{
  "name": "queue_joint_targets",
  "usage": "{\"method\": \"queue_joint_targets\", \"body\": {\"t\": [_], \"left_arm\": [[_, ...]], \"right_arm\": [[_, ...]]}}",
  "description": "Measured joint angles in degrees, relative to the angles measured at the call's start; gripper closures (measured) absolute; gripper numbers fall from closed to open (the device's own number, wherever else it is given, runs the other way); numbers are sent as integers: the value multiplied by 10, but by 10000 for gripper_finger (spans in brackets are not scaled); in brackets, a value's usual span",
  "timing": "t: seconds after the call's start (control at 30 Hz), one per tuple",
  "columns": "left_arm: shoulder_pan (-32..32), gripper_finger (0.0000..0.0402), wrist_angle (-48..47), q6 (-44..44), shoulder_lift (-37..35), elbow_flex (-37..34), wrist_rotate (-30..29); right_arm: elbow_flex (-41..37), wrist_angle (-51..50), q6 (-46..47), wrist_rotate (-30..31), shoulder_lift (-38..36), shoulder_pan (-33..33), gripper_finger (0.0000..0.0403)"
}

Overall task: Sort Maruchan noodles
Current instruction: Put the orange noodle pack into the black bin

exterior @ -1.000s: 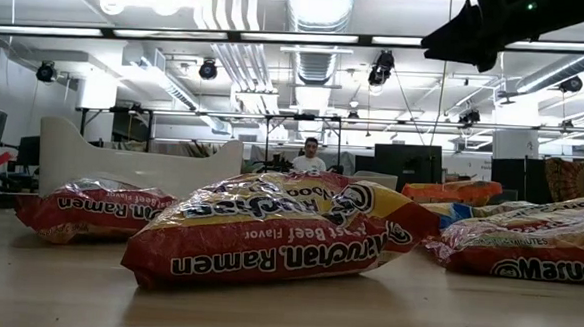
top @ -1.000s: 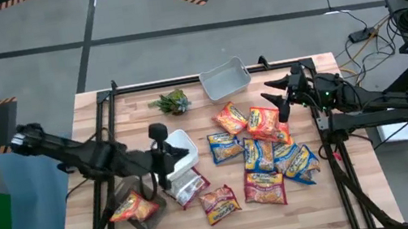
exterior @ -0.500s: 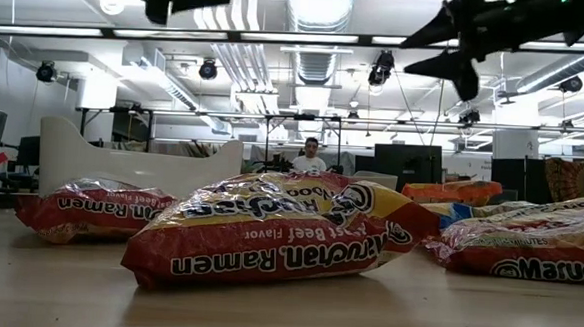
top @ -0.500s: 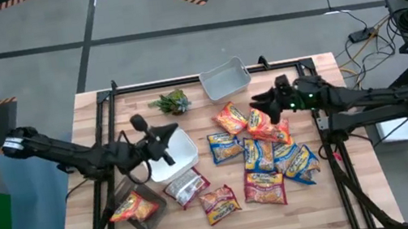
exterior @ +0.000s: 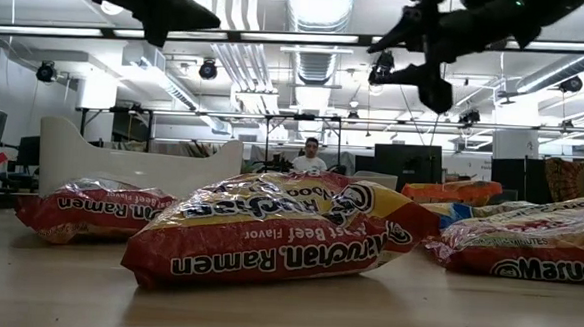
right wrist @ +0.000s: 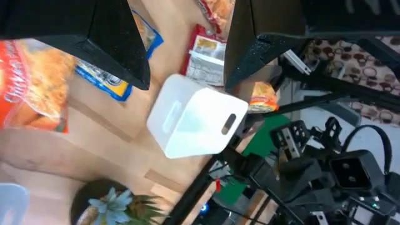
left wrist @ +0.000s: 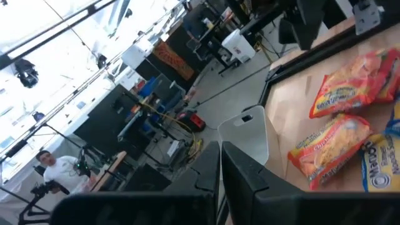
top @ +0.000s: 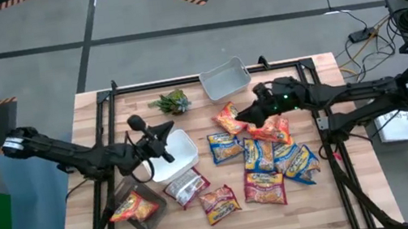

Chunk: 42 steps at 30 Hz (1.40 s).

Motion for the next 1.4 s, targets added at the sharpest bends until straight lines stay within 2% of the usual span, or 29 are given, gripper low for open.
{"method": "queue_joint_targets", "body": {"t": [0.27,0.5,0.7,1.1,1.4], "left_arm": [[0,402,-27,0,0,0,-25],[0,402,-27,6,0,0,-46],[0,402,-28,5,0,0,-46],[-1,402,-29,-15,0,0,-45],[-2,401,-51,-24,0,0,-45]], "right_arm": [[102,-100,-11,0,101,2,211],[205,-290,-42,1,196,2,211],[274,-387,-86,50,279,2,211],[348,-392,-138,74,406,2,211],[380,-395,-169,158,470,2,211]]}}
